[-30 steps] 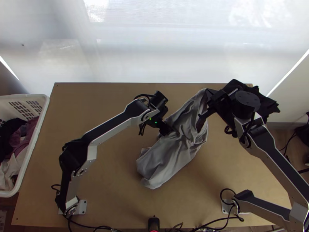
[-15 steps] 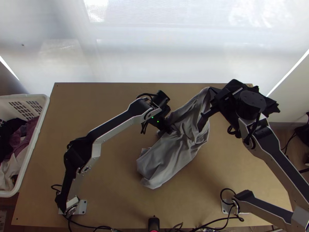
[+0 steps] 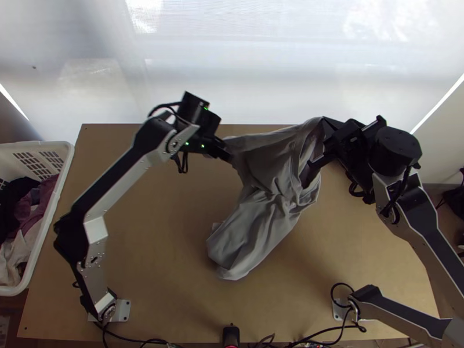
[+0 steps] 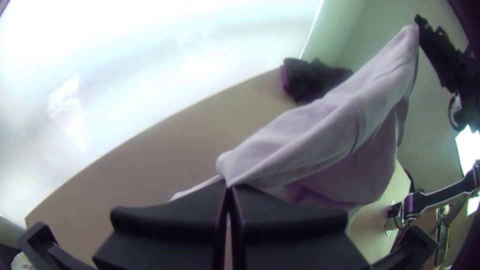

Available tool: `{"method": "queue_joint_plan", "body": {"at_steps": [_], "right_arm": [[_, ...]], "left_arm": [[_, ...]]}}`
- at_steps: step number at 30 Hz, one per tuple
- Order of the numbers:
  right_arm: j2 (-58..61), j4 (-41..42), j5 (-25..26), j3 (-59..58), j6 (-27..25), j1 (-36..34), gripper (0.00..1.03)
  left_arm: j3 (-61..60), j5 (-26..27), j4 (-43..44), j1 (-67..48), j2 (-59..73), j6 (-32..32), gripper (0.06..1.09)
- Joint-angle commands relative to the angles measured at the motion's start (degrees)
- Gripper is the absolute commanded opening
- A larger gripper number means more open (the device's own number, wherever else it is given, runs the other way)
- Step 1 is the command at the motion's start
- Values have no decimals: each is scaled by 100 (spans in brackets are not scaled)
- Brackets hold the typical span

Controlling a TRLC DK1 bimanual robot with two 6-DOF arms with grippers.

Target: Fold the t-shirt

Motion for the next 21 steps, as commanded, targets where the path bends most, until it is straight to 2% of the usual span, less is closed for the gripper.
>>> {"method": "queue_joint_plan", "body": {"at_steps": [1,6,10,14,21], "right_arm": [[1,-69,294,608,-289,487,3],[-52,643,382,767,-711,742,3],[-307,1319,479,758,-1414,1093,3],[-623,1478,470,723,-2196,1401,3],[-983,1478,400,995,-2512,1691,3]], "left_arm": [[690,-417,-11,364,-735,65,9],[1129,-865,95,382,-1165,144,9],[1138,-1243,218,92,-1684,363,9],[1120,-1595,227,-295,-2150,856,9],[1129,-2597,455,-1069,-2756,1418,9]]}}
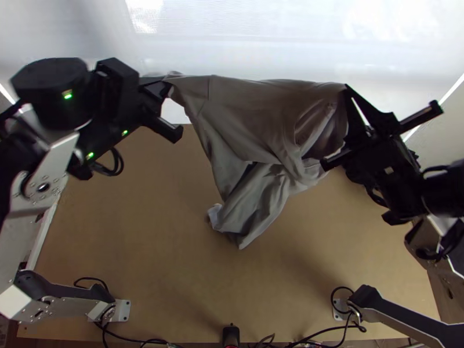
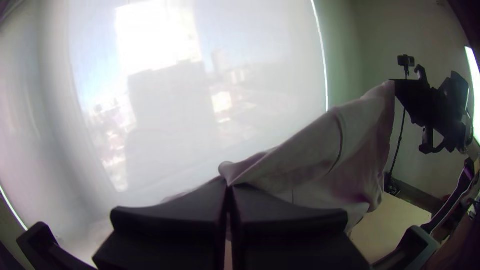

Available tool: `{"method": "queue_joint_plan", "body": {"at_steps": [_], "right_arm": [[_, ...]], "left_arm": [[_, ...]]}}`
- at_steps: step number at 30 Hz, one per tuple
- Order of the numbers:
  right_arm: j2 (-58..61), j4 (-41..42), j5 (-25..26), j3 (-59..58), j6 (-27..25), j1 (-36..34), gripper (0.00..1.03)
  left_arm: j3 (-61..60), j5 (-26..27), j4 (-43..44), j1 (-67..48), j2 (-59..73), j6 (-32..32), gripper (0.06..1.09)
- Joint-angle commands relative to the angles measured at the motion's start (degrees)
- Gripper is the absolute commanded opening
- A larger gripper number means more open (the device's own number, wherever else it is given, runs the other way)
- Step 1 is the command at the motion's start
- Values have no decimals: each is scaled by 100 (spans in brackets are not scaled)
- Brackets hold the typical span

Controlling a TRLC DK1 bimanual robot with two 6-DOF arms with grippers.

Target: Fold the t-shirt

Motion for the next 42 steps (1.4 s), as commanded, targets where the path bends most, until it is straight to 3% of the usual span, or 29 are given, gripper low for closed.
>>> {"method": "queue_joint_plan", "body": {"at_steps": [1,12,20,31,42], "right_arm": [[-321,112,-22,272,-405,349,3],[-251,50,48,843,-511,586,3],[-84,428,145,-150,-405,481,3],[461,1395,-92,-1486,-265,-969,3],[1340,1808,-444,-2453,166,-2182,3]], "left_arm": [[51,-901,182,-693,-654,476,9],[210,-1552,797,-860,-1102,907,9],[-256,-1560,1509,-702,-750,977,9],[-898,-541,3293,397,990,995,9],[-740,-453,5086,608,3257,942,9]]}}
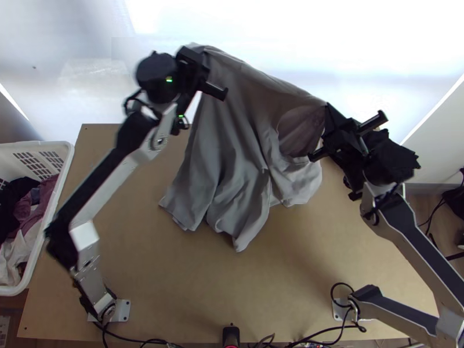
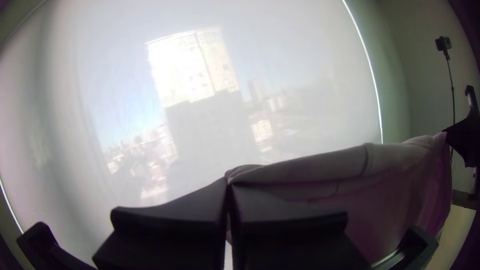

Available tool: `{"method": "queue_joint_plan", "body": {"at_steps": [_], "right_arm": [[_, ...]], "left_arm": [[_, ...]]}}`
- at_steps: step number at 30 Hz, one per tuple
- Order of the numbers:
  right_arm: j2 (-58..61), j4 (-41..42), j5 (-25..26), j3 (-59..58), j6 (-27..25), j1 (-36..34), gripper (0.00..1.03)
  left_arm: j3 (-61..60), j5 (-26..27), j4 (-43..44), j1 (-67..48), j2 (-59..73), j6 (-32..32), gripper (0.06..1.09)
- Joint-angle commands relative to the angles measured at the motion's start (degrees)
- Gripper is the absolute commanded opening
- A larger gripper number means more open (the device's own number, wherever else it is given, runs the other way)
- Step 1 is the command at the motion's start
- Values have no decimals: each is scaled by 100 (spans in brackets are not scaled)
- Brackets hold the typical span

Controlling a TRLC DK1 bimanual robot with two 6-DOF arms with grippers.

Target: Fold the t-shirt

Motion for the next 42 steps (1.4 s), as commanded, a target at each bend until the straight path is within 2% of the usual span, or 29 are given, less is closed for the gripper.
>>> {"method": "queue_joint_plan", "body": {"at_steps": [1,5,9,19,23,25,28,29,31,32,33,34,35,36,39,42], "right_arm": [[696,236,-188,-532,230,-780,3],[1258,245,-241,-532,256,-1087,3],[1786,236,-241,-575,449,-1307,3],[2471,403,-241,-417,977,-1483,3],[2814,649,-232,57,1328,-1439,3],[3095,649,-232,303,1337,-1412,3],[3473,641,-232,506,1328,-1386,12],[3561,623,-241,541,1328,-1386,23],[3675,544,-241,593,1381,-1386,52],[3710,509,-241,602,1425,-1395,69],[3702,482,-232,602,1513,-1395,86],[3684,386,-215,637,1592,-1395,94],[3631,245,-206,699,1715,-1395,98],[3543,69,-215,752,1812,-1395,98],[3157,-291,-215,752,2102,-1412,98],[2779,-432,-223,550,2163,-1395,98]], "left_arm": [[214,67,943,138,1495,26,9],[697,23,1039,112,2207,35,9],[662,-214,1092,191,2488,-35,10],[636,-346,318,657,2294,-659,9],[636,-460,81,947,2251,-870,9],[636,-460,-51,1008,2233,-897,9],[627,-460,-226,1061,2215,-905,9],[636,-460,-323,1070,2207,-923,9],[645,-451,-569,1070,2180,-958,10],[636,-451,-701,1070,2154,-993,17],[645,-443,-894,1070,2101,-1064,30],[645,-451,-1088,1070,2031,-1187,51],[645,-443,-1237,1061,1925,-1275,77],[645,-434,-1404,1061,1794,-1362,95],[618,-276,-1870,1035,1354,-1538,97],[618,-82,-2186,1035,1029,-1617,97]]}}
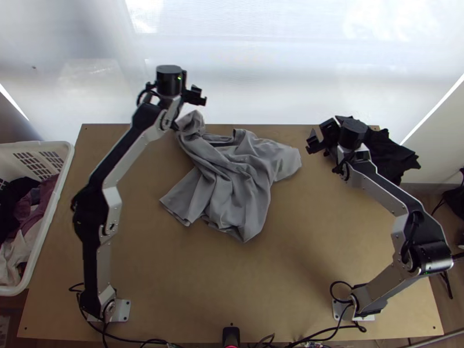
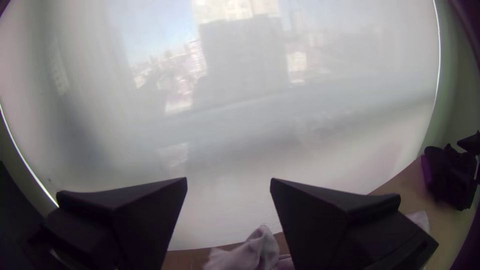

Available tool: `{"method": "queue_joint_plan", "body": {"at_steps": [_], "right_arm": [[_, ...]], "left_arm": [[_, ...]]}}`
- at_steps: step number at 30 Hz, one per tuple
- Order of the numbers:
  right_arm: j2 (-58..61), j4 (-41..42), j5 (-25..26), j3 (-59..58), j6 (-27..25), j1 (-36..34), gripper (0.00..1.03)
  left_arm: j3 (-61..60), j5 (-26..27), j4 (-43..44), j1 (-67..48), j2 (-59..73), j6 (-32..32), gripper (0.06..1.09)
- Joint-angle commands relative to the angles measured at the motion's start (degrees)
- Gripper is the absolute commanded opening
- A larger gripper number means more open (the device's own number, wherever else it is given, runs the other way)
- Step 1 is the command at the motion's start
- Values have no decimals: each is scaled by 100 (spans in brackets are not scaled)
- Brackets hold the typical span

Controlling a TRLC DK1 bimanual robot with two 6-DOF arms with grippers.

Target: Fold the t-shirt

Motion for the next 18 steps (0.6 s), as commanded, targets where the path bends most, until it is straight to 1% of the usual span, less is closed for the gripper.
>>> {"method": "queue_joint_plan", "body": {"at_steps": [1,3,5,9,12,13,16,18], "right_arm": [[-597,-502,-37,-109,325,30,98],[-772,-845,-46,-117,378,39,98],[-983,-1214,-46,-126,536,83,98],[-1071,-1891,-55,-179,580,250,98],[-878,-2409,-275,-100,580,276,98],[-799,-2567,-363,-65,589,303,98],[-553,-2805,-503,41,624,496,98],[-306,-2954,-626,225,703,575,98]], "left_arm": [[-11,397,-864,-17,-676,-269,97],[-11,441,-1023,-105,-799,-269,99],[-11,458,-1260,-193,-958,-269,102],[-20,494,-1796,-456,-1353,-251,103],[-20,573,-2218,-658,-1599,-295,103],[-20,669,-2420,-711,-1678,-322,103],[-257,740,-2868,-834,-1995,-418,103],[-635,810,-2983,-931,-2285,-427,103]]}}
